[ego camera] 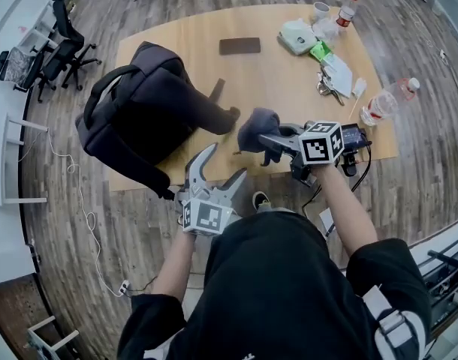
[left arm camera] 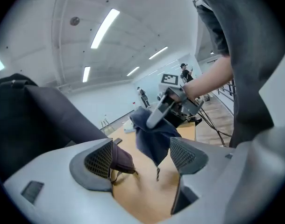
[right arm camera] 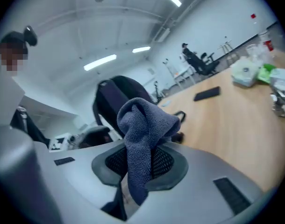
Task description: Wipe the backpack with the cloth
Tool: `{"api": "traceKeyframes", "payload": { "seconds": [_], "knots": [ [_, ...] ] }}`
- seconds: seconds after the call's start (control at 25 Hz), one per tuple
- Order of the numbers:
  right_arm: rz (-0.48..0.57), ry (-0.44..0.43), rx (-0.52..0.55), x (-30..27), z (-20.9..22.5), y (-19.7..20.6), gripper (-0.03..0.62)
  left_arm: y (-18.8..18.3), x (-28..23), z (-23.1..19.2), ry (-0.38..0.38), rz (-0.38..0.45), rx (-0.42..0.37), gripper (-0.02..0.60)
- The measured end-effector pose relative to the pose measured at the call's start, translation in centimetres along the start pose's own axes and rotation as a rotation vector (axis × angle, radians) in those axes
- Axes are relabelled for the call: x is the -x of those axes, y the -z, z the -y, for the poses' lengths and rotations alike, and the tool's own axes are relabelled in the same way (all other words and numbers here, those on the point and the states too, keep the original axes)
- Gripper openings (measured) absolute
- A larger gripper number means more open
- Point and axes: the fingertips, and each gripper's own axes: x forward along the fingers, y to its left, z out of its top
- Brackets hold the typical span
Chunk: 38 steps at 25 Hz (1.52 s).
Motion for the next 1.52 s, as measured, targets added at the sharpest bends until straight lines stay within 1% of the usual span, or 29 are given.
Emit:
{"api": "traceKeyframes", "payload": {
  "seconds": [0.08,0.12,0.16,0.2,0.28,0.32,0.4,0.44,0.48,0.56,0.64,0.72,0.76,0.84,0.88,0.96,1.0,1.08,1.16,1.28,1.32,1.36,1.4,1.48,1.52],
  "knots": [
    [-0.037,0.187,-0.01,0.6,5.4,2.5,0.081,1.4,-0.1,-0.3,-0.03,-0.026,0.069,0.377],
    [-0.044,0.261,0.004,1.0,7.4,3.2,0.084,2.0,-0.2,-0.7,-0.045,-0.032,0.124,0.377],
    [-0.053,0.316,0.035,1.4,8.9,3.7,0.101,2.5,-0.2,-1.2,-0.061,-0.033,0.191,0.377],
    [-0.069,0.348,0.082,1.9,9.7,3.9,0.139,3.1,-0.2,-1.9,-0.083,-0.03,0.267,0.377],
    [-0.133,0.355,0.208,3.0,9.9,4.1,0.217,4.6,-0.1,-3.9,-0.152,-0.025,0.429,0.377],
    [-0.176,0.341,0.278,3.6,9.5,4.0,0.24,5.4,-0.2,-5.1,-0.191,-0.025,0.503,0.379],
    [-0.271,0.317,0.419,4.6,8.8,3.9,0.255,6.7,-0.9,-7.2,-0.246,-0.023,0.61,0.379],
    [-0.325,0.313,0.49,5.0,8.6,3.9,0.258,7.0,-1.6,-7.8,-0.255,-0.022,0.639,0.379],
    [-0.383,0.311,0.562,5.4,8.6,4.1,0.258,7.2,-2.6,-8.3,-0.256,-0.021,0.648,0.379],
    [-0.485,0.312,0.704,6.0,8.6,4.0,0.259,7.1,-4.9,-9.1,-0.255,-0.025,0.617,0.379],
    [-0.534,0.313,0.821,6.8,8.5,3.3,0.261,6.8,-7.0,-9.7,-0.265,-0.031,0.586,0.377],
    [-0.555,0.302,0.897,7.8,8.4,2.7,0.261,6.4,-8.3,-10.2,-0.273,-0.028,0.567,0.374],
    [-0.569,0.288,0.921,8.1,8.4,2.8,0.261,6.2,-8.7,-10.2,-0.274,-0.027,0.55,0.312],
    [-0.617,0.245,0.976,8.1,8.6,3.8,0.261,5.7,-8.9,-9.4,-0.251,-0.014,0.517,0.107],
    [-0.648,0.22,1.014,8.0,8.9,4.5,0.261,5.2,-8.8,-8.8,-0.229,0.004,0.506,0.076],
    [-0.703,0.169,1.079,7.1,9.8,5.7,0.261,4.5,-7.8,-7.4,-0.19,0.034,0.496,0.067],
    [-0.726,0.144,1.093,6.5,10.3,6.2,0.261,4.5,-7.0,-6.8,-0.174,0.041,0.496,0.067],
    [-0.773,0.094,1.094,5.0,11.5,7.5,0.264,4.7,-4.6,-5.7,-0.144,0.048,0.507,0.066],
    [-0.843,0.051,1.1,4.0,12.6,8.8,0.276,5.0,-2.1,-5.0,-0.118,0.055,0.532,0.066],
    [-0.946,0.022,1.139,3.3,14.7,10.1,0.31,5.4,1.2,-4.6,-0.093,0.082,0.62,0.064],
    [-0.968,0.015,1.133,3.0,15.4,10.5,0.313,5.6,2.1,-4.6,-0.091,0.09,0.649,0.064],
    [-0.981,0.003,1.105,2.8,16.0,11.0,0.313,5.8,2.8,-4.6,-0.09,0.097,0.666,0.066],
    [-0.987,-0.013,1.053,2.7,16.3,11.5,0.313,5.8,3.2,-4.6,-0.089,0.104,0.67,0.066],
    [-0.981,-0.04,0.925,2.8,16.7,12.0,0.308,5.5,3.5,-4.3,-0.083,0.122,0.653,0.066],
    [-0.97,-0.048,0.875,3.0,16.6,12.0,0.28,5.5,3.5,-4.1,-0.082,0.13,0.647,0.066]
  ]
}}
